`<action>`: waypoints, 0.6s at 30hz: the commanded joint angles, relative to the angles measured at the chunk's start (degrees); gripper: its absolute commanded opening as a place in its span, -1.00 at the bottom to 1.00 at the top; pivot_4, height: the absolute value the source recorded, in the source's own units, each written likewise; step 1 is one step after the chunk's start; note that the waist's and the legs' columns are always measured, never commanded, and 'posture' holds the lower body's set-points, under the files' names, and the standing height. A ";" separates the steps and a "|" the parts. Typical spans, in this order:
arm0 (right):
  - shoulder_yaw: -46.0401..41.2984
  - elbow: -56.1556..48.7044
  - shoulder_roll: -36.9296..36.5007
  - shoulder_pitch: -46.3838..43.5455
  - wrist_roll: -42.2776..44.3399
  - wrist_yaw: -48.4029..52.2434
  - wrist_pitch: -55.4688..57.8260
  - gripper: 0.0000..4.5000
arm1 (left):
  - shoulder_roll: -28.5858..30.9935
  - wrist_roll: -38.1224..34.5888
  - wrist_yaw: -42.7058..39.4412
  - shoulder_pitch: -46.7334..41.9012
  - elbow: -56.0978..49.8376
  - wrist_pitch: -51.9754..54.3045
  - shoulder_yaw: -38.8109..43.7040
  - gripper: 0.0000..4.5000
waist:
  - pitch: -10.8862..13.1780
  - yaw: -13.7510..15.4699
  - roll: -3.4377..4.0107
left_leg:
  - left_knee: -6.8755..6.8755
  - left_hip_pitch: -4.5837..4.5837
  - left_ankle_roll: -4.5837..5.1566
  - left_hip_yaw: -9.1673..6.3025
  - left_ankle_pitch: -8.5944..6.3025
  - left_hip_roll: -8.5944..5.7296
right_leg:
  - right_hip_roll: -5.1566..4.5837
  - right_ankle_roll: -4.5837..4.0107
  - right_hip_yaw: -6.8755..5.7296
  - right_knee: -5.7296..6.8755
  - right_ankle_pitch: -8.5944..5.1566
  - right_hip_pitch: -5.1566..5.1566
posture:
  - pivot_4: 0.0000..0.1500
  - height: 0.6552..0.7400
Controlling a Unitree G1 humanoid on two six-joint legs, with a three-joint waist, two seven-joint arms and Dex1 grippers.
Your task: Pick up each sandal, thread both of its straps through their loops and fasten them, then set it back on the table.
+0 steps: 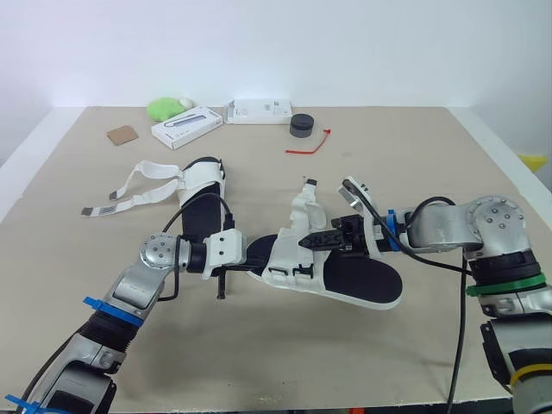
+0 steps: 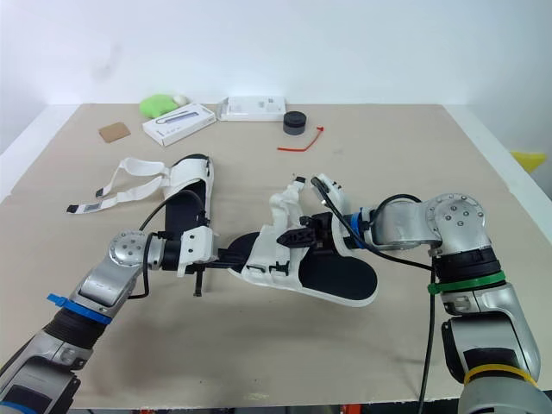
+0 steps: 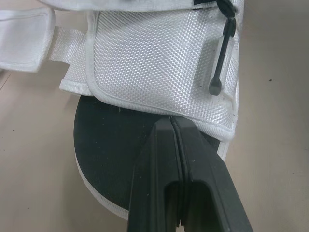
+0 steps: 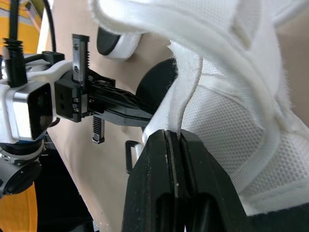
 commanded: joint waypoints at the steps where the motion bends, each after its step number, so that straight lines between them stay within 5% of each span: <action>1: -2.49 -1.46 0.52 -0.98 0.87 0.17 -0.58 -0.94 | 0.23 1.60 -0.64 0.87 1.39 0.58 -1.72 -1.00 | 0.00 0.00 0.00 | 0.00 0.00 0.00 0.00 0.00 0.00 | 0.00 0.00 0.00 0.01 0.00 0.00 | 1.00 1.00; 18: -4.60 -3.00 1.50 0.68 0.87 -1.06 -0.68 -0.94 | 0.35 1.94 -0.47 0.92 1.65 0.29 -1.78 -1.00 | -0.03 0.00 0.00 | 0.00 0.02 0.00 0.02 0.00 0.00 | 0.00 0.00 0.03 0.02 0.00 0.00 | 1.00 1.00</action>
